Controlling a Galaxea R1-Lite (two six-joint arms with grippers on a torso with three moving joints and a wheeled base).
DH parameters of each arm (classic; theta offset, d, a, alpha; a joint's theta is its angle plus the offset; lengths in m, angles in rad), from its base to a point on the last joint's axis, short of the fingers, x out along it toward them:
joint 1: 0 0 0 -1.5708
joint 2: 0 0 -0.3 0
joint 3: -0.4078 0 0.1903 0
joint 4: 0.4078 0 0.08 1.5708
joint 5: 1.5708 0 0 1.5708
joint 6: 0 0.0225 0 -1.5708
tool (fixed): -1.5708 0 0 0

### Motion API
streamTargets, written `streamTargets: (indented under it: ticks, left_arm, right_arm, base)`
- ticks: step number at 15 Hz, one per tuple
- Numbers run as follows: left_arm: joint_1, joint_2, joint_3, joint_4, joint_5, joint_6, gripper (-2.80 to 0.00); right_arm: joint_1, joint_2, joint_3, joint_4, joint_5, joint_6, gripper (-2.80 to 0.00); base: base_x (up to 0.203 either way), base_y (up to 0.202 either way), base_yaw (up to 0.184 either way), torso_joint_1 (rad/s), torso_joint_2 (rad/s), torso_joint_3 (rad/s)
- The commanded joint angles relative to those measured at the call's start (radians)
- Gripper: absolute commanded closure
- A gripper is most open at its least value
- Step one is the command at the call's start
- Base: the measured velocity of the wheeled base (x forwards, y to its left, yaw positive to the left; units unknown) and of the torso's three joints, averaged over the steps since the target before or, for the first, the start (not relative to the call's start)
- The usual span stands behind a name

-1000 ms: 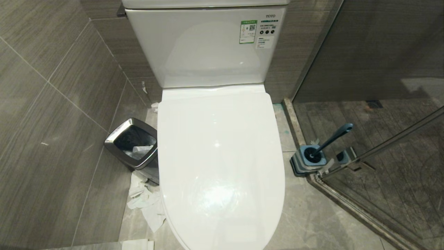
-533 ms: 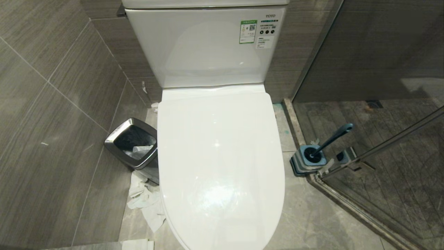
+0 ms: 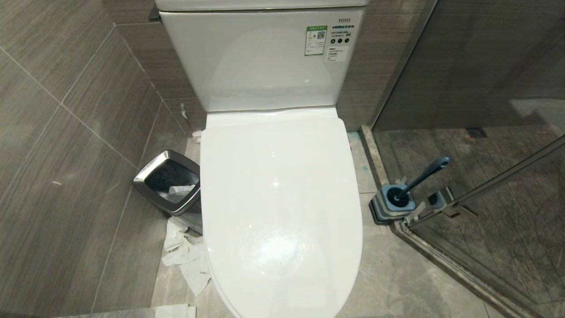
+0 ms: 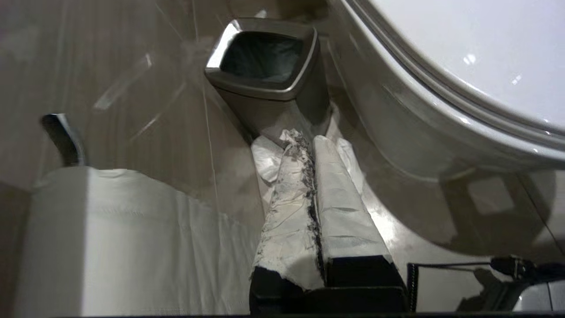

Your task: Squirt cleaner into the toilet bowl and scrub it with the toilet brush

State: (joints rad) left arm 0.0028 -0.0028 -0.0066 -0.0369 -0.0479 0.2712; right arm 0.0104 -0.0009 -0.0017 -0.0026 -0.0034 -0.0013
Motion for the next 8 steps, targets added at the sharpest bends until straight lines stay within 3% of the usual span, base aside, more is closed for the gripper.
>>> streamTargets:
  ticks: [1, 2, 4, 8]
  left_arm:
    - [0.000, 0.003, 0.007, 0.008, -0.021, -0.006, 0.00]
    - [0.000, 0.003, 0.008, 0.020, -0.021, -0.034, 0.00]
    - [0.000, 0.003, 0.006, 0.042, -0.011, -0.150, 0.00]
    - [-0.001, 0.003, 0.007, 0.040, 0.017, -0.183, 0.00]
  right_arm:
    - [0.000, 0.001, 0.000, 0.000, 0.000, 0.000, 0.00]
    - [0.000, 0.001, 0.000, 0.000, 0.000, 0.000, 0.00]
    - [0.000, 0.001, 0.000, 0.000, 0.000, 0.000, 0.00]
    - [0.000, 0.001, 0.000, 0.000, 0.000, 0.000, 0.00]
  base:
    - [0.000, 0.000, 0.000, 0.000, 0.00, 0.000]
    - [0.000, 0.000, 0.000, 0.000, 0.00, 0.000]
    - [0.000, 0.000, 0.000, 0.000, 0.00, 0.000]
    - [0.000, 0.000, 0.000, 0.000, 0.00, 0.000]
